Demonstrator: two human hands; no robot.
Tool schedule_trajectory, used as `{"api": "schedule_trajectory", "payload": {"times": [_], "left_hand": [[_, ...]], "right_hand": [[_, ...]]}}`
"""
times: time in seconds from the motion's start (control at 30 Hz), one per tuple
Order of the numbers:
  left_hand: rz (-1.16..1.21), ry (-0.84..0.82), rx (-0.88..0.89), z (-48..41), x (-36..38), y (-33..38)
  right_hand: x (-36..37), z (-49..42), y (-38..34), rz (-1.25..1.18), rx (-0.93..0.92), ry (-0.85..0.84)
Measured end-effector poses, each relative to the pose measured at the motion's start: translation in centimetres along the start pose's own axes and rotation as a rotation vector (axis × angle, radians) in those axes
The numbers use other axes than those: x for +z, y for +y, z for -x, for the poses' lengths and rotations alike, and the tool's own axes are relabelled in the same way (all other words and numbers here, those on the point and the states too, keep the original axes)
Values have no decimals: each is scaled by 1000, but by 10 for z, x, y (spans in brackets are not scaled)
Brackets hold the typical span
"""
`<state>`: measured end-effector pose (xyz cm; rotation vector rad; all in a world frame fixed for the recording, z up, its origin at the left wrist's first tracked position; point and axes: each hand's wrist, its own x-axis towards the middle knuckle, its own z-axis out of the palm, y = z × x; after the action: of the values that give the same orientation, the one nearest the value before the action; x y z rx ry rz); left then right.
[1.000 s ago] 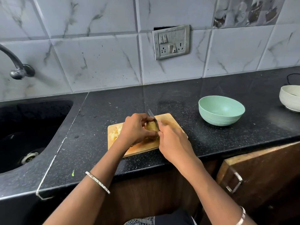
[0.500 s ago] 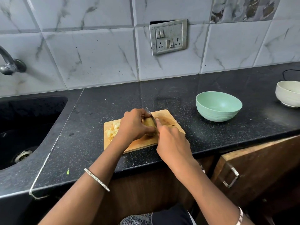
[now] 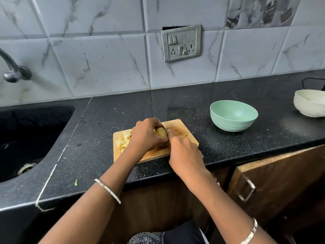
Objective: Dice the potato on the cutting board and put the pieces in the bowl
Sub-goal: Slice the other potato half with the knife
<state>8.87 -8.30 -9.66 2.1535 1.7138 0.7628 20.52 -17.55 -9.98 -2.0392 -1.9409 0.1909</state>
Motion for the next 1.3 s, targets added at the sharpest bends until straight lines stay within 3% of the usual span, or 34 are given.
{"api": "schedule_trajectory", "payload": {"times": [0.5,0.8,1.0,1.17,1.3], "left_hand": [[91,-64,33,-4,-3,-11],[133,-172,24,-15,-8,-17],[111,-300,133,-16,-25,-14],[-399,-502,424,-24,-44,5],[-572,-577,486,-32,-38,14]], "right_hand": [[2,7,4,-39,12,-47],[-8,23,27,-152,18,-62],[-47,42,51,-211,7,-56],[-47,42,63,-284,65,5],[-35,42,65,-280,131,18]]}}
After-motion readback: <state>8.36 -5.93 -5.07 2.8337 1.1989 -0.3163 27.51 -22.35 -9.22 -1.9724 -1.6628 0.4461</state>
